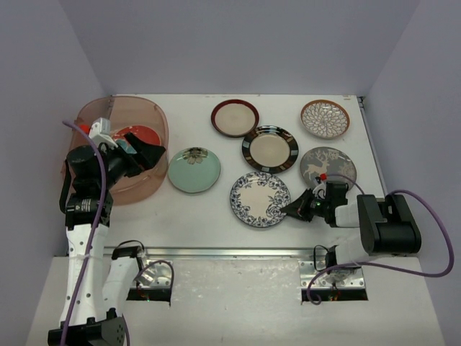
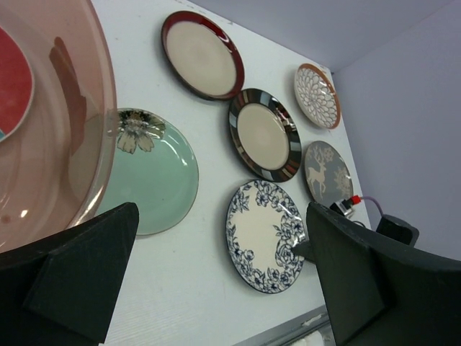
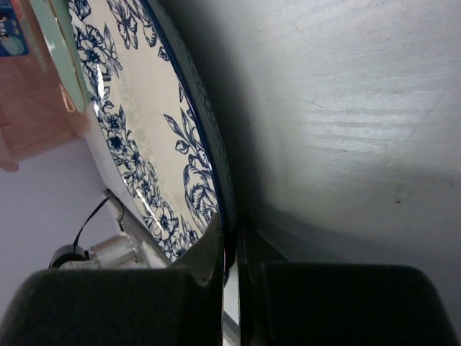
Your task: Place the plates into the plastic bin on the countertop
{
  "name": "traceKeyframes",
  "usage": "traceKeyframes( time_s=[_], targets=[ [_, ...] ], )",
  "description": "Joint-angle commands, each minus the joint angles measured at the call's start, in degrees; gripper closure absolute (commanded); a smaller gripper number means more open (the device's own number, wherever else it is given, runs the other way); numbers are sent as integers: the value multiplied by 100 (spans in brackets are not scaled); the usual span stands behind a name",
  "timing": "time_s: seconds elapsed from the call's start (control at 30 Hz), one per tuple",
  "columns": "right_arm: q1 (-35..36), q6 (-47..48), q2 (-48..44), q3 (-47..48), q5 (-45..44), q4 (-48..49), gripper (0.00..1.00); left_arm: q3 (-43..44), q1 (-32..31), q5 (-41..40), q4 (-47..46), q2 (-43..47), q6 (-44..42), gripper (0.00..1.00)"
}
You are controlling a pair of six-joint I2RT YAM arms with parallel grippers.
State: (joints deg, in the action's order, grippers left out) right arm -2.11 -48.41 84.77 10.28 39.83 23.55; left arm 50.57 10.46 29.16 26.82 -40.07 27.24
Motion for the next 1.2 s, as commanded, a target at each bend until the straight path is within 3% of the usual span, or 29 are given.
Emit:
traceKeyframes(
  time_s=[0.0,0.1,0.23,0.4,0.5,0.6,0.7,0.8,0.87,0.93,1.0,1.03,1.07,1.13,1.17],
  targets=[
    [122,-664,54,-515,283,1476,100,148,-129,687,-404,8,-19,0],
    [175,-851,-535,-538,519,1795,100,-117,-230,1190,-824,-103,163,0],
    [176,-984,-1329,-274,972,1737,100,-424,-479,1265,-1217,-209,358,0],
    [335,-1220,-1936,111,1603,1387,100,-541,-1218,756,-1342,-511,331,0],
    [367,-1042,-2255,513,1773,590,100,-568,-2319,67,-1532,-1026,366,0],
    [405,-998,-2427,895,1993,77,100,-512,-3007,-380,-1663,-1435,407,0],
    [436,-847,-2618,1147,2249,-313,100,-478,-3341,-539,-1930,-1788,461,0],
    [455,-795,-2804,1353,2399,-570,100,-389,-3492,-593,-2026,-2124,467,7],
    [478,-750,-2868,1457,2439,-712,100,-391,-3579,-527,-2215,-2269,535,14],
    [508,-771,-2860,1517,2497,-714,100,-398,-3689,-367,-2444,-2391,581,30],
    [529,-870,-2860,1519,2544,-578,100,-323,-3783,-335,-2497,-2589,612,55],
    [535,-944,-2860,1513,2563,-492,100,-280,-3796,-292,-2497,-2657,624,65],
    [544,-1014,-2860,1497,2604,-380,100,-260,-3797,-288,-2490,-2687,625,68],
    [571,-1179,-2860,1451,2713,-80,100,-205,-3788,-286,-2525,-2760,626,97],
    [571,-1198,-2842,1445,2720,-24,100,-193,-3788,-226,-2567,-2760,644,99]
  ],
)
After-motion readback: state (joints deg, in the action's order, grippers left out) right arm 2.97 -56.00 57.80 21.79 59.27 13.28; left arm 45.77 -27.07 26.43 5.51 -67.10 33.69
